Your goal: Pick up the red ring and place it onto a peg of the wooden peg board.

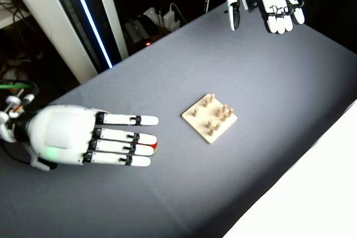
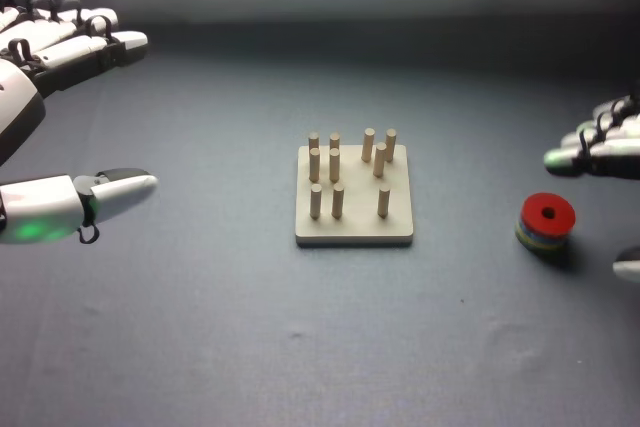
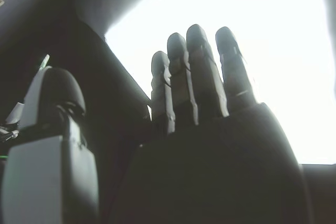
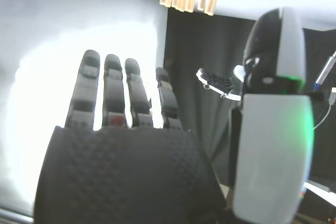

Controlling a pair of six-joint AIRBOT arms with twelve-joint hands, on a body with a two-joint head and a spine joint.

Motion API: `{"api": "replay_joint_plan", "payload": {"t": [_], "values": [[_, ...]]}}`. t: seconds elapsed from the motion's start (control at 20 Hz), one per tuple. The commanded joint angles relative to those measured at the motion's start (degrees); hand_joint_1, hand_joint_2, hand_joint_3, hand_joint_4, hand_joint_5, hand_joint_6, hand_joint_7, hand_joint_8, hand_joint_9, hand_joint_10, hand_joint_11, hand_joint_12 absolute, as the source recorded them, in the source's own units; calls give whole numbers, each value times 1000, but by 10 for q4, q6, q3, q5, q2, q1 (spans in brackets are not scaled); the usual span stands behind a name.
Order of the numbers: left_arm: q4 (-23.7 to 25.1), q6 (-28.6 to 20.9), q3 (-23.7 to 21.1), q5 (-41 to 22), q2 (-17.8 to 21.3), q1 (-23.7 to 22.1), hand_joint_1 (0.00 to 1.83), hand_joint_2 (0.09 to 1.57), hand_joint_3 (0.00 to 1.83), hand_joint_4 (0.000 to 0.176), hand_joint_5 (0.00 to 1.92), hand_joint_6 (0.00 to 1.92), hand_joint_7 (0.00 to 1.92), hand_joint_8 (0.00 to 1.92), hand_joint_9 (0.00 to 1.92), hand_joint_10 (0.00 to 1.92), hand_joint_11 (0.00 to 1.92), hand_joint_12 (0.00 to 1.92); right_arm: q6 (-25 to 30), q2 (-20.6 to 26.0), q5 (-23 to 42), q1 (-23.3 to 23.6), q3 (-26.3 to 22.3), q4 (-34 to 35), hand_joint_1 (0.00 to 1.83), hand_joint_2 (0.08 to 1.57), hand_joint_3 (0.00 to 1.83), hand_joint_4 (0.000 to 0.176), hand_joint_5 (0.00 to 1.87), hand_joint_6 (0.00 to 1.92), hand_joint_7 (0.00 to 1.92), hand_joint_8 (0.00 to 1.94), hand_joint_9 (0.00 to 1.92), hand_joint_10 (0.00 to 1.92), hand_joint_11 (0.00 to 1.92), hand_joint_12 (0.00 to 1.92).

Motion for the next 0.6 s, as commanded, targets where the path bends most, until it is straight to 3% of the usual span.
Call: {"api": "replay_joint_plan", "payload": {"t": [0.0, 0.1, 0.2, 0.25, 0.35, 0.4, 0.5, 0.55], "values": [[2, -2, 3, -69, -2, -5, 538, 1030, 3, 13, 397, 3, 205, 2, 194, 19, 0, 754, 6, 2, 64, 6, 4, 15, 908, 1078, 7, 44, 498, 5, 452, 3, 375, 16, 0, 866], [2, -2, 4, -67, -2, -6, 555, 1033, 2, 4, 400, 2, 205, 1, 201, 16, 0, 766, 7, -1, 53, 15, 9, 6, 934, 1065, 0, 38, 514, 6, 464, 4, 388, 12, 0, 891], [2, -3, 4, -67, -3, -6, 549, 1037, 1, 17, 379, 1, 194, 0, 189, 4, 0, 671, 12, -12, 23, 42, 20, -19, 840, 1068, 1, 54, 503, 0, 450, 0, 381, 3, 0, 868], [2, -3, 4, -66, -3, -5, 526, 1035, 0, 31, 368, 0, 178, 0, 177, 0, 0, 664, 20, -20, 7, 55, 29, -36, 808, 1063, 0, 77, 501, 0, 441, 0, 385, 4, 18, 873], [3, -4, 5, -63, -3, -4, 549, 1037, 1, 17, 407, 5, 202, 4, 204, 7, 0, 775, 26, -28, -22, 77, 38, -63, 778, 1058, 0, 107, 473, 0, 388, 0, 328, 0, 2, 829], [2, -4, 5, -63, -3, -4, 551, 1042, 2, 22, 408, 4, 207, 5, 211, 9, 0, 788, 26, -31, -31, 83, 41, -70, 796, 1045, 0, 102, 480, 2, 394, 2, 335, 4, 0, 847], [2, -5, 5, -63, -3, -4, 539, 1038, 0, 17, 423, 2, 207, 1, 211, 4, 0, 782, 26, -39, -64, 105, 50, -96, 880, 1026, 0, 75, 475, 3, 369, 1, 312, 0, 0, 821], [3, -6, 5, -64, -4, -4, 529, 1041, 1, 22, 423, 1, 205, 0, 203, 0, 0, 782, 26, -43, -86, 118, 55, -114, 890, 1007, 0, 77, 479, 2, 366, 0, 280, 3, 0, 750]]}}
